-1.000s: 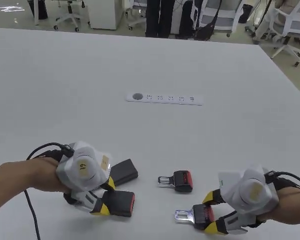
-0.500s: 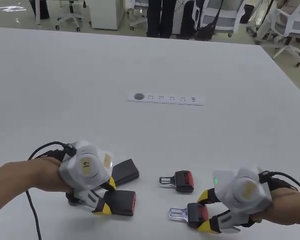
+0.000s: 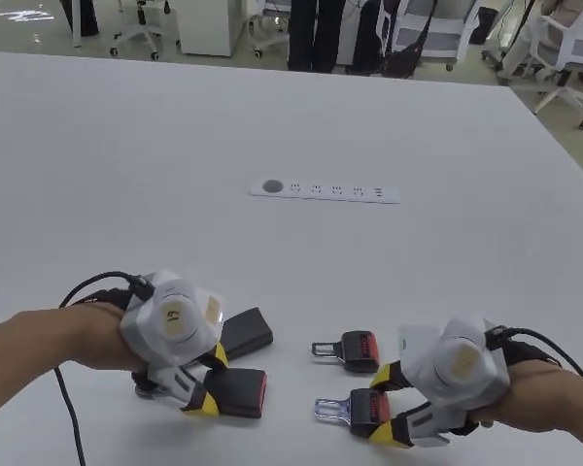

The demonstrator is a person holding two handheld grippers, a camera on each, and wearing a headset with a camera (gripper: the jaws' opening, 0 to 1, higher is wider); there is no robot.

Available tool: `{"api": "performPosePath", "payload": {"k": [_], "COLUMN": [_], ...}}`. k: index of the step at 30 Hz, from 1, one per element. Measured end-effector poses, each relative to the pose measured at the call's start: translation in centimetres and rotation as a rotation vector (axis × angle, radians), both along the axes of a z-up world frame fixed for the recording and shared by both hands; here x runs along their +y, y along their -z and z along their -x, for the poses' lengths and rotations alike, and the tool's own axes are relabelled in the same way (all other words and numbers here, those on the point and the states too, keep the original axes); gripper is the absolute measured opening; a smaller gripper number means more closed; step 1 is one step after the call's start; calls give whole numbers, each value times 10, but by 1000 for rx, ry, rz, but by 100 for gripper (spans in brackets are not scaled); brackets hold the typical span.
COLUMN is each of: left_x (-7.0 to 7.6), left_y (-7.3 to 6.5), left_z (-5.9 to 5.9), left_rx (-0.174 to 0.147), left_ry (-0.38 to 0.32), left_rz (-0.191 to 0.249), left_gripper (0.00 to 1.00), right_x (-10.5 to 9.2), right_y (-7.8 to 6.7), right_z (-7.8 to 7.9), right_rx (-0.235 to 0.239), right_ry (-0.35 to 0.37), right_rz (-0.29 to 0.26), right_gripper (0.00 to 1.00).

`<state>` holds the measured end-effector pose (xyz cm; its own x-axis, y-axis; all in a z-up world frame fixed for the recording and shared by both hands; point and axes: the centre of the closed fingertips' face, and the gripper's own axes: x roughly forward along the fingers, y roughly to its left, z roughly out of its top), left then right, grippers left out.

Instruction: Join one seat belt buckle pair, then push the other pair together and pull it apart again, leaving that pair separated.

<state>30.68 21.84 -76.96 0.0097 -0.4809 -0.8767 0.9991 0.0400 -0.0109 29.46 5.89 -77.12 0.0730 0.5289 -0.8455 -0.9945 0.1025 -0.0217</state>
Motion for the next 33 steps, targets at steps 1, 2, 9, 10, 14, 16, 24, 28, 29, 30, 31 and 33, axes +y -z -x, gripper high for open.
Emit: {"api": "performPosePath", "payload": {"k": [1,2,9,10,14,16,24,28,29,30,31,33], "left_x": [0,0,0,0,0,0,1,-1,-1,-1,-1,-1], "left_y": [0,0,1,0,0,0,2,1,1,1,1,1], "left_z": [0,0,-1,-1,0,0,-1,1,1,1,1,1], "left_rx": [0,0,4,4,6,8,13,14,14,15,16,17], "left_ry": [0,1,-7,-7,-4,-3,-8,-10,-10,-9,-9,-8], "left_rz": [-1,-1,-5,-7,-16,-19,-24,-26,-26,-27,-28,-30], "left_gripper": [32,32,32,32,32,32,32,32,32,32,32,32], "right_x": [2,3,12,13,17,17,23,24,25,26,26,29], "right_y": [0,-1,-2,-3,-4,-4,-3,-4,-4,-4,-4,-4], "right_z": [-1,-1,-3,-3,-2,-3,-6,-6,-6,-6,-7,-6], "right_rx": [-1,-1,-5,-5,-6,-7,-8,-9,-10,-9,-9,-10], "right_ry": [0,1,-1,-1,-6,-7,-10,-14,-15,-16,-16,-19], "right_rz": [-3,-4,-9,-11,-13,-13,-16,-17,-17,-17,-17,-18], "right_gripper": [31,31,31,31,31,31,31,31,31,31,31,31]}}
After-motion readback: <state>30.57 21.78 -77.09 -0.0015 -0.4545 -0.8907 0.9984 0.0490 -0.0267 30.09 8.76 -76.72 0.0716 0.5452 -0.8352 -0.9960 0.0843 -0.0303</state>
